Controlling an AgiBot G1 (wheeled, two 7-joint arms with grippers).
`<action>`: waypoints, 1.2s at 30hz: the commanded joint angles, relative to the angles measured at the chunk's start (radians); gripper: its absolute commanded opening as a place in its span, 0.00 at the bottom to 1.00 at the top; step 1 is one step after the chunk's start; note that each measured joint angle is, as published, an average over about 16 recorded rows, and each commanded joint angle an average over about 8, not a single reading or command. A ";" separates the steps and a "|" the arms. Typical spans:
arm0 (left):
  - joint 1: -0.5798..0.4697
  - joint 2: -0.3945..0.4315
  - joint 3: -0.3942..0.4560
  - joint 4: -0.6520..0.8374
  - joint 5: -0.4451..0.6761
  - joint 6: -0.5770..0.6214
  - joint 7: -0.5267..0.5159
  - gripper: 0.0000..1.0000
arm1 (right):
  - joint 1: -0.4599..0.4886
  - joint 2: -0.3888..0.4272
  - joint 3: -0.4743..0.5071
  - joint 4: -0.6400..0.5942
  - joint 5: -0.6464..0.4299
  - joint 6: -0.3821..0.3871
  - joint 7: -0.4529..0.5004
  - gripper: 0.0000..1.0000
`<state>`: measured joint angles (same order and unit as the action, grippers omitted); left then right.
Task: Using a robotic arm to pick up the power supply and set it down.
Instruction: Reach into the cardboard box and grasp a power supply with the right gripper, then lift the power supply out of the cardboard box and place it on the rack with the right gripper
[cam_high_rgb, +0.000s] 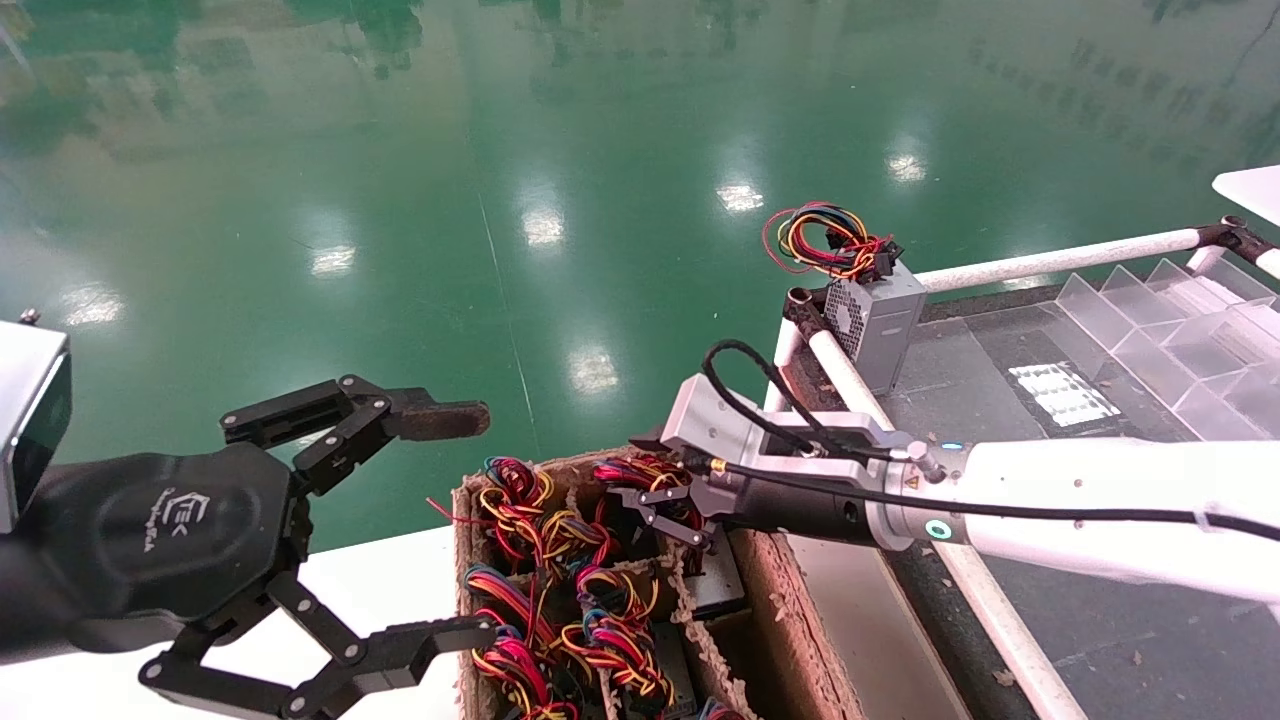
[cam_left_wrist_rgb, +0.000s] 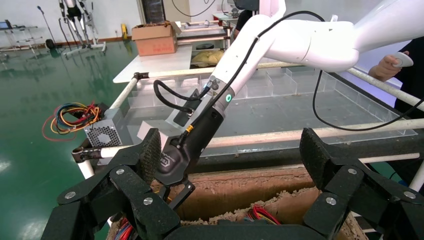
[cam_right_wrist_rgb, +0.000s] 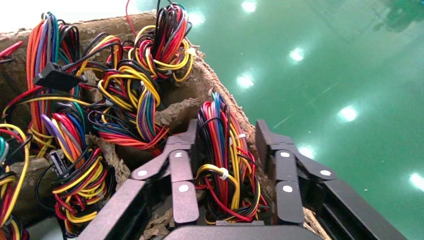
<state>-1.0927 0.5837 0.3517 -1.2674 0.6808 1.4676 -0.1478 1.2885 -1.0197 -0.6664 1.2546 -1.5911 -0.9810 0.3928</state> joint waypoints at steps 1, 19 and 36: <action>0.000 0.000 0.000 0.000 0.000 0.000 0.000 1.00 | -0.006 0.000 0.001 0.005 -0.005 0.012 -0.004 0.00; 0.000 0.000 0.000 0.000 0.000 0.000 0.000 1.00 | -0.047 0.039 0.041 0.063 0.027 0.065 -0.008 0.00; 0.000 0.000 0.000 0.000 0.000 0.000 0.000 1.00 | -0.031 0.203 0.265 0.076 0.309 0.082 -0.096 0.00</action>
<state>-1.0928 0.5835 0.3522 -1.2674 0.6804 1.4674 -0.1475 1.2608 -0.8236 -0.4029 1.3262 -1.2868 -0.8941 0.3002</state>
